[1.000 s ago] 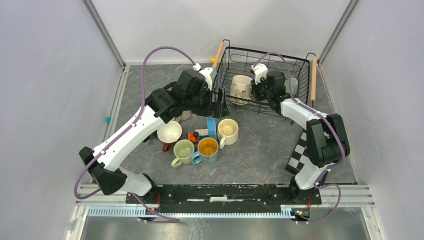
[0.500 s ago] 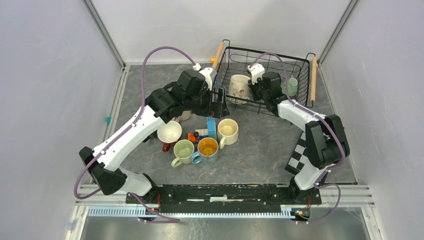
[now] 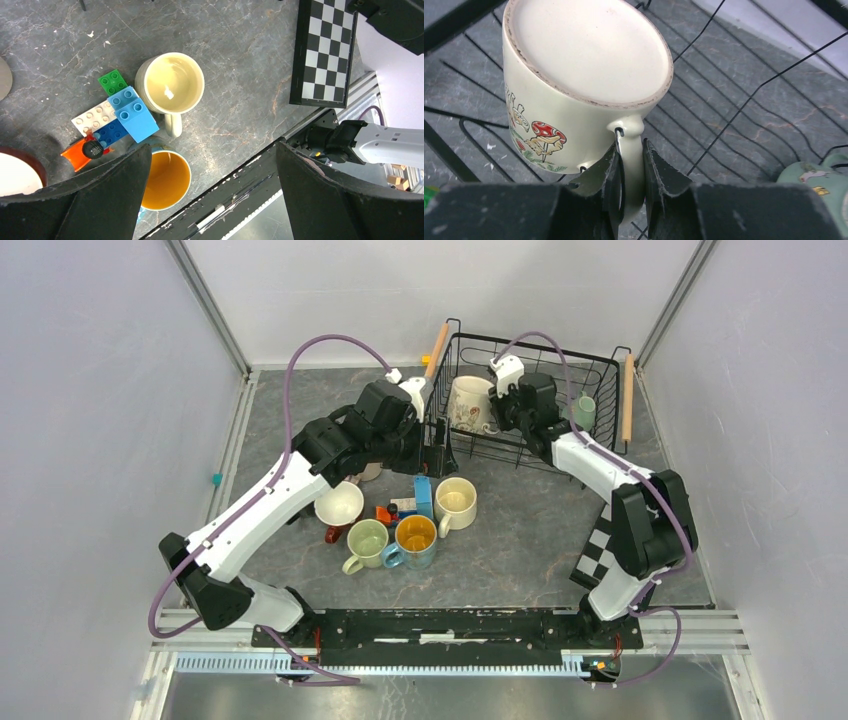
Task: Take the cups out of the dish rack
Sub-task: Unload the cup from the dish rack, then place the cup at the center of the board.
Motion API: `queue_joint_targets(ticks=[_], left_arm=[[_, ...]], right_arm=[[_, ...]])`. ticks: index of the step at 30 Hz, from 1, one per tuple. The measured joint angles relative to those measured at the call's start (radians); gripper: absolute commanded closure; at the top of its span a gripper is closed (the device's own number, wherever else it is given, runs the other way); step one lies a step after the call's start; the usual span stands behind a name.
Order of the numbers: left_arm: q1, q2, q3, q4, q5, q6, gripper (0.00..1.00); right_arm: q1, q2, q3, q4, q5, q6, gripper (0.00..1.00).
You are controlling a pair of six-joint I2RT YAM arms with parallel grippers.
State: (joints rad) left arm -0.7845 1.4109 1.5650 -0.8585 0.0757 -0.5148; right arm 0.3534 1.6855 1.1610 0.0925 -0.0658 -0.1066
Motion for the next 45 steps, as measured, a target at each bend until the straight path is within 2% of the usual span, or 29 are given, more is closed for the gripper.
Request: queue_joint_targets(ticks=[10, 19, 26, 33, 45], left_arm=[[0.033, -0.019, -0.001, 0.053, -0.021, -0.003, 0.0], [0.101, -0.021, -0.027, 0.236, 0.044, -0.129, 0.0], [0.177, -0.021, -0.09, 0.425, 0.111, -0.29, 0.0], [0.231, -0.027, -0.153, 0.623, 0.11, -0.456, 0.0], [0.323, -0.024, -0.257, 0.906, 0.145, -0.68, 0.0]], right_arm=[[0.0, 0.0, 0.141, -0.041, 0.131, 0.021, 1.0], [0.0, 0.0, 0.295, -0.182, 0.21, 0.091, 1.0], [0.0, -0.042, 0.332, -0.278, 0.192, 0.19, 1.0], [0.0, -0.113, 0.337, -0.328, 0.125, 0.326, 1.0], [0.003, -0.204, 0.336, -0.274, 0.02, 0.535, 1.0]])
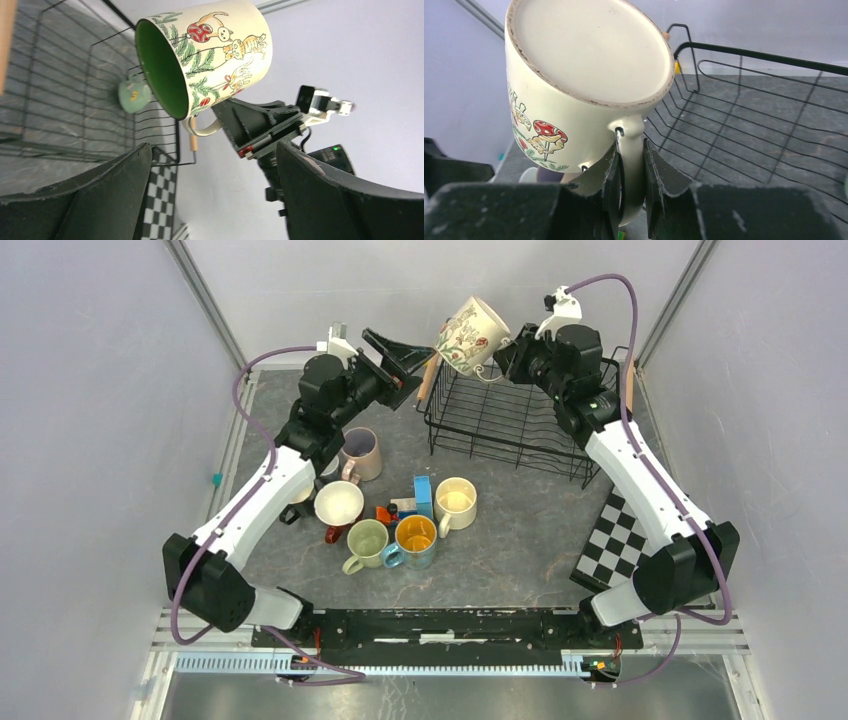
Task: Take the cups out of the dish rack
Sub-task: Place the cup at the center of the board.
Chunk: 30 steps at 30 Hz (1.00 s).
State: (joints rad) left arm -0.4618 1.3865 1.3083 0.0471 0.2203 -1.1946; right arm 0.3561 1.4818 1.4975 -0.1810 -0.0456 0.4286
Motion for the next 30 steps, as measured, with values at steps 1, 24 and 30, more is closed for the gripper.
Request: queue_joint_targets(ticks=[1, 24, 30], left_arm=[[0.002, 0.002, -0.007, 0.032, 0.005, -0.019, 0.0], [0.017, 0.154, -0.032, 0.592, 0.079, -0.329, 0.3], [0.017, 0.175, -0.032, 0.691, 0.097, -0.393, 0.37]], right_arm=[[0.002, -0.002, 0.0, 0.012, -0.008, 0.013, 1.0], [0.015, -0.01, -0.05, 0.184, -0.199, 0.213, 1.0], [0.015, -0.014, -0.056, 0.237, -0.261, 0.24, 1.0]])
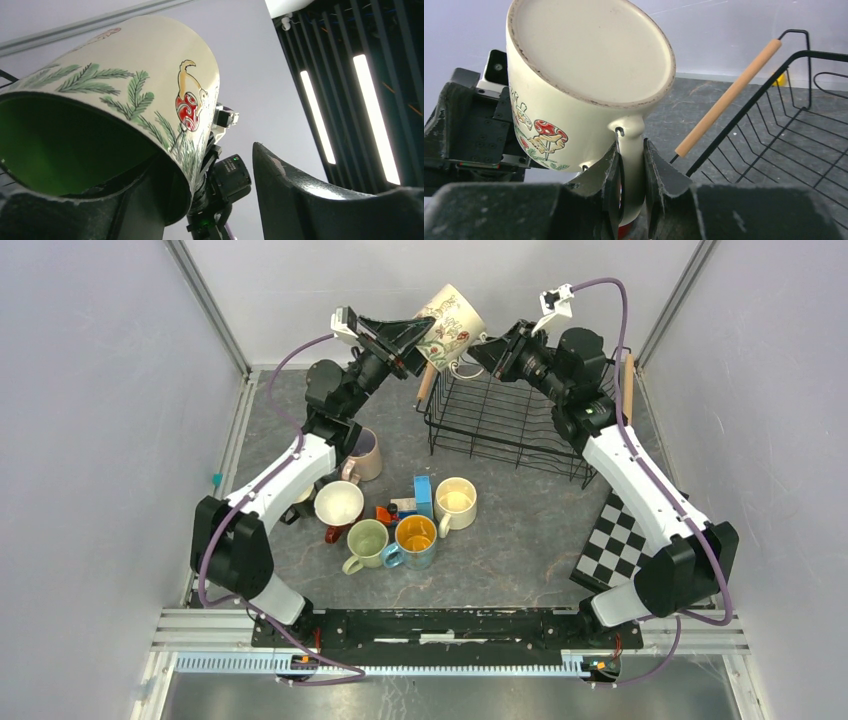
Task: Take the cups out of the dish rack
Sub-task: Place the cup at the center of the board.
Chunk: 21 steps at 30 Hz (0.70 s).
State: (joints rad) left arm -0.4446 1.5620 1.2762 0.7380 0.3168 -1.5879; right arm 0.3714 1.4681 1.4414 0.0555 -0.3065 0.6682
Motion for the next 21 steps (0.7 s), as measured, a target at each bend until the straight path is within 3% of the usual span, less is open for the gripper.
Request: queue_joint_targets(ticks=[5, 8, 12, 16, 21], left_arm=[[0.0, 0.01, 0.005, 0.044, 0.014, -0.028, 0.43], [0.0, 0.014, 0.006, 0.06, 0.019, -0.037, 0.52], [0.0, 0.016, 0.006, 0.071, 0.026, -0.041, 0.7], [-0.001, 0.022, 0.011, 0.089, 0.032, -0.049, 0.96], [-0.005, 0.027, 0.024, 0.1, 0.035, -0.046, 0.98]], right_arm=[[0.0, -0.003, -0.003, 0.02, -0.037, 0.012, 1.0], [0.001, -0.011, -0.015, 0.027, -0.05, 0.012, 1.0], [0.002, -0.02, -0.031, 0.047, -0.064, 0.015, 1.0], [0.002, -0.034, -0.046, 0.063, -0.076, 0.027, 1.0], [0.005, -0.046, -0.061, 0.071, -0.075, 0.048, 1.0]])
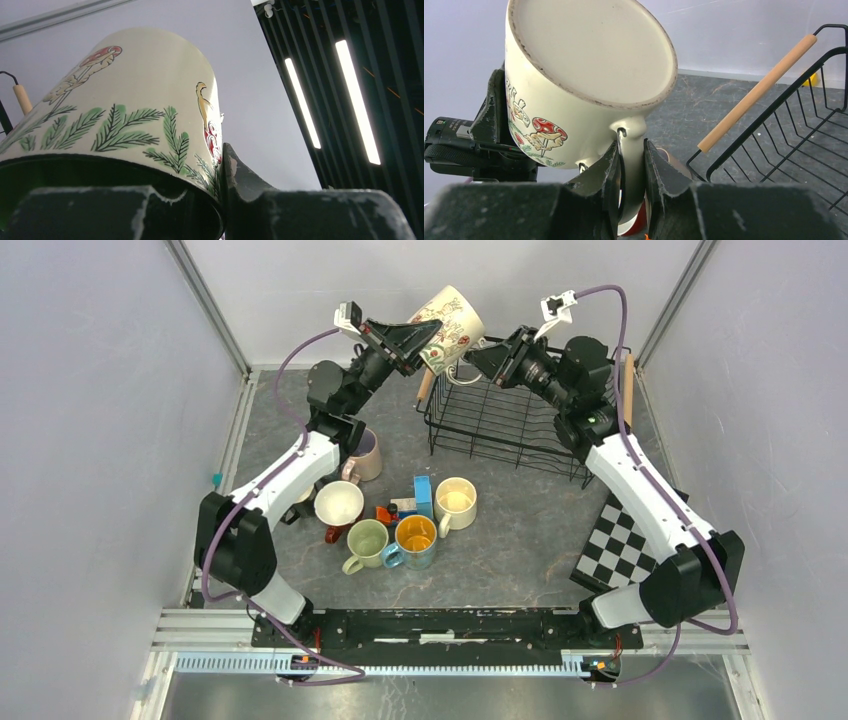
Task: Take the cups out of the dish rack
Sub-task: Place the cup at the center of the board.
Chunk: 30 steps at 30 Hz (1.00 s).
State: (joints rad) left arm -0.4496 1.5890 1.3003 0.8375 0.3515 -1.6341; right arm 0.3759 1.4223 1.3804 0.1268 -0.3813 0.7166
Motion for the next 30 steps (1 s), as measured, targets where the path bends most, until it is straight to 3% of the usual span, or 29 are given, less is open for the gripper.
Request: queue_joint_targets(ticks=[2, 7, 9, 17, 19, 24, 30], left_arm=[[-0.002, 0.0, 0.002, -0.004, 0.001, 0.0, 0.98], [-0.003, 0.0, 0.016, -0.031, 0.001, 0.018, 0.98], [0.001, -0.001, 0.025, -0.077, 0.0, 0.039, 0.98], [0.01, -0.001, 0.033, -0.258, -0.001, 0.141, 0.98], [0.012, -0.001, 0.04, -0.302, -0.001, 0.171, 0.98], [0.023, -0.024, 0.063, -0.459, -0.001, 0.27, 0.98], [0.035, -0.153, 0.097, -0.773, -0.012, 0.451, 0.98]], right_arm=[[0.0, -0.005, -0.005, 0.002, 0.0, 0.004, 0.89], [0.0, -0.013, -0.01, 0.003, 0.0, -0.001, 0.36], [-0.001, -0.028, -0.013, 0.024, -0.001, -0.008, 0.25], [-0.001, -0.156, -0.056, 0.058, 0.027, -0.023, 0.11], [-0.001, -0.195, -0.08, 0.056, 0.044, -0.034, 0.03], [-0.001, -0.24, -0.097, -0.001, 0.097, -0.082, 0.02], [-0.001, -0.24, -0.097, -0.103, 0.159, -0.147, 0.02]])
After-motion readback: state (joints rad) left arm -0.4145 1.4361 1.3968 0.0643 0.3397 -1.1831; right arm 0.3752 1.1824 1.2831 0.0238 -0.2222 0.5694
